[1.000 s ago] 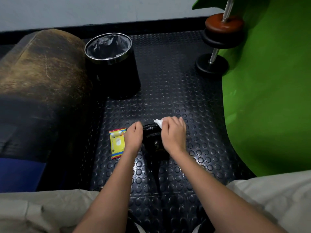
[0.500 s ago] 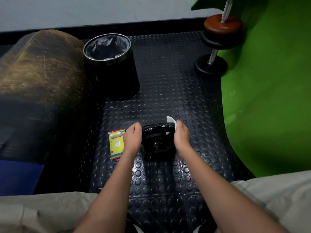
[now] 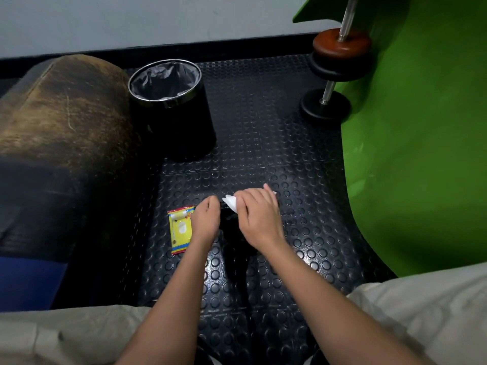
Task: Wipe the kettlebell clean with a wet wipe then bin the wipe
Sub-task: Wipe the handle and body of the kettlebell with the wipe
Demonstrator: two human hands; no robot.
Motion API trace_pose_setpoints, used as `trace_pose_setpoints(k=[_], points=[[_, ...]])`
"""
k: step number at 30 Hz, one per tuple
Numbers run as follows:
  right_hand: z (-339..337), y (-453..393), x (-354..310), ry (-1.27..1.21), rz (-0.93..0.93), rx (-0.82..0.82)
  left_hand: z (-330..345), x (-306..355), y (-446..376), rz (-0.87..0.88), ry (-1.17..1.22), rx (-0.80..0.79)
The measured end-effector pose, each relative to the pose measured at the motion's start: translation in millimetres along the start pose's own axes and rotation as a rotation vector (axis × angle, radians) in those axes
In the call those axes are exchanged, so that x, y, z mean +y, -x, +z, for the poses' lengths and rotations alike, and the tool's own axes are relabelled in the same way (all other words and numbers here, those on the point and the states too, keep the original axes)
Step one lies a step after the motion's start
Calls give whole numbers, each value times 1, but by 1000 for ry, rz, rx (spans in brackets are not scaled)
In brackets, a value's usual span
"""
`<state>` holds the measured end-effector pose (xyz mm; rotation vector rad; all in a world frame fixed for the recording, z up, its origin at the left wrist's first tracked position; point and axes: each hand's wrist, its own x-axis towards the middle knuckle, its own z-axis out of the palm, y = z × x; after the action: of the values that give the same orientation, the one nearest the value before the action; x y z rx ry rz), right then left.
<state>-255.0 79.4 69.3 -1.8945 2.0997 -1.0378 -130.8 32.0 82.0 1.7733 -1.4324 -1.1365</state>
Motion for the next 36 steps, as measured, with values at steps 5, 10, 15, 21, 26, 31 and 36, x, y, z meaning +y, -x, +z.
trace_pose_setpoints(k=[5, 10, 15, 21, 26, 31, 36], points=[[0, 13, 26, -101, 124, 103, 0, 2, 3, 5, -20, 4], [-9, 4, 24, -440, 599, 49, 0, 3, 2, -8, -2, 1], [-25, -29, 30, -250, 831, -280, 1, 3, 2, -20, 5, 7], [-23, -39, 14, 66, 479, -291, 1, 4, 2, 0, -8, 8], [-22, -39, -11, 218, 177, -320, 0, 4, 2, 15, -39, 4], [-11, -20, -8, 112, 4, -167, -1, 2, 1, 16, -36, 1], [-4, 3, 21, -22, 12, 11, -1, 0, 1, 24, -31, -7]])
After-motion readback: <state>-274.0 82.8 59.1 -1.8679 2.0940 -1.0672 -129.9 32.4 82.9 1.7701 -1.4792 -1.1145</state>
